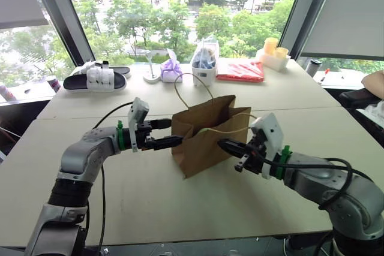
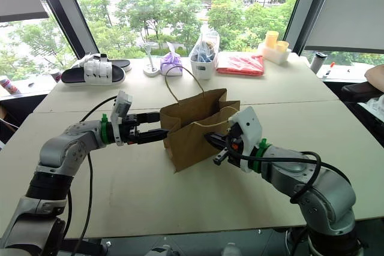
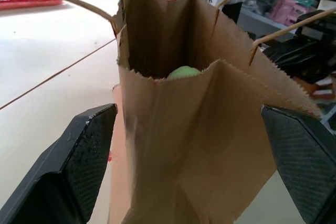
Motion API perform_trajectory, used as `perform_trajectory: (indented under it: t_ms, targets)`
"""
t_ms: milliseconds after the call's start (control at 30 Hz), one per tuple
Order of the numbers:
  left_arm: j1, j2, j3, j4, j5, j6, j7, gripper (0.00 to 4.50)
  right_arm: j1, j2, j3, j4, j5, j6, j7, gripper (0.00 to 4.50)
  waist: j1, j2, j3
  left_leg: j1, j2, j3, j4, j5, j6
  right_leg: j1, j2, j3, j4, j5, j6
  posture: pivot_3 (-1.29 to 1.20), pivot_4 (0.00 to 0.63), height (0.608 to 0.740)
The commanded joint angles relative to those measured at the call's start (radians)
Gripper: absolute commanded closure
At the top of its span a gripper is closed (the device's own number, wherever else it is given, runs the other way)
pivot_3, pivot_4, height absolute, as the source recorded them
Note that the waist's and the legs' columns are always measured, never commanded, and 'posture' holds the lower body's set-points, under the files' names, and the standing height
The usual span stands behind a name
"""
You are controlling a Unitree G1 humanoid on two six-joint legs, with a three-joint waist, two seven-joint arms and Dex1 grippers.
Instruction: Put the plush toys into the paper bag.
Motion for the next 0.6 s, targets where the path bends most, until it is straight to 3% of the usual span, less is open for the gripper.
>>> perform_trajectory:
  t_ms: [33,300,600]
  targets:
    - [-0.030,0.000,-0.014,-0.019,0.003,-0.030,-0.041,0.00,-0.032,0.009,0.077,0.055,-0.072,-0.077,0.001,4.44,0.001,0.000,0.000,0.000,0.000,0.000,0.000,0.000,0.000,0.000,0.000,0.000,0.000,0.000,0.000,0.00,0.150,0.740]
    - [0.005,0.045,-0.028,-0.075,-0.014,-0.005,-0.098,0.00,-0.069,0.051,0.190,0.107,-0.128,-0.135,0.021,4.44,-0.015,0.000,0.000,0.000,0.000,-0.001,-0.001,0.000,0.000,0.000,0.000,0.000,0.000,0.000,0.000,0.00,0.150,0.740]
    - [0.056,0.125,-0.009,-0.116,-0.015,0.002,-0.123,0.00,-0.073,0.053,0.211,0.101,-0.140,-0.135,0.042,4.44,-0.018,0.000,0.000,0.000,0.000,-0.001,-0.001,0.000,0.000,-0.001,0.000,0.000,0.000,0.000,0.000,0.00,0.150,0.740]
